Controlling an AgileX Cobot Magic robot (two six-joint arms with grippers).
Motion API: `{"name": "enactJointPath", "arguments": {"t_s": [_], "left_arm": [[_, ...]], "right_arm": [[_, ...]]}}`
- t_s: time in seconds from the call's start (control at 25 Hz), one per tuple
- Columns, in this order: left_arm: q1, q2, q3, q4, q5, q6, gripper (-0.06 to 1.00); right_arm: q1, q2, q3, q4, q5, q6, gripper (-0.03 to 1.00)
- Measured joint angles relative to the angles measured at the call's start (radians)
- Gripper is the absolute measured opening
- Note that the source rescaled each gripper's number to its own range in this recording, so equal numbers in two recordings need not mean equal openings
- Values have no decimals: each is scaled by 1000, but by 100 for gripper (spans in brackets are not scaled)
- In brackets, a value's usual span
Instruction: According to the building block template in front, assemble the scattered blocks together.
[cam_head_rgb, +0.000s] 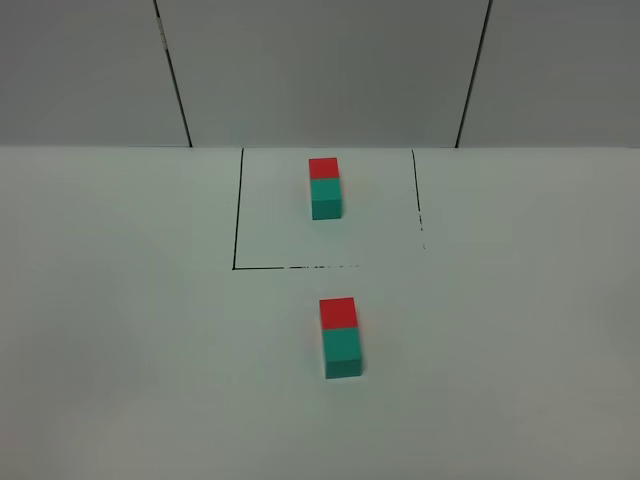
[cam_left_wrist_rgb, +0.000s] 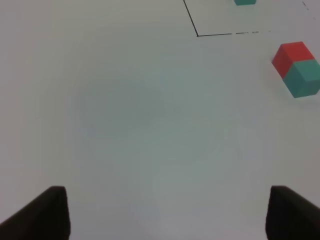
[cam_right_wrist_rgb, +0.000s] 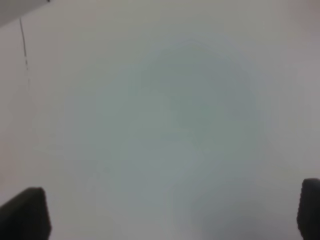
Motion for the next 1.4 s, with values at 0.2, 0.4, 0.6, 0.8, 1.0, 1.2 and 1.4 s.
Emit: {"name": "enactJointPath", "arguments": {"t_s": [0.2, 0.4, 0.6, 0.8, 1.0, 1.2, 1.4], "left_arm": [[0, 0, 0, 0, 0, -1, 68], [0, 0, 0, 0, 0, -1, 68], [0, 0, 0, 0, 0, -1, 68], [0, 0, 0, 0, 0, -1, 68], [0, 0, 0, 0, 0, -1, 68], [0, 0, 0, 0, 0, -1, 68], [0, 0, 0, 0, 0, -1, 68]], "right_arm": [[0, -69, 18, 1, -35, -42, 100], [0, -95, 34, -2, -27, -52, 96], [0, -96, 34, -2, -26, -52, 91], [0, -96, 34, -2, -26, -51, 89], [0, -96, 35, -2, -26, -49, 88], [-11, -96, 35, -10, -26, -40, 87], [-38, -96, 35, -13, -26, -30, 85]]}}
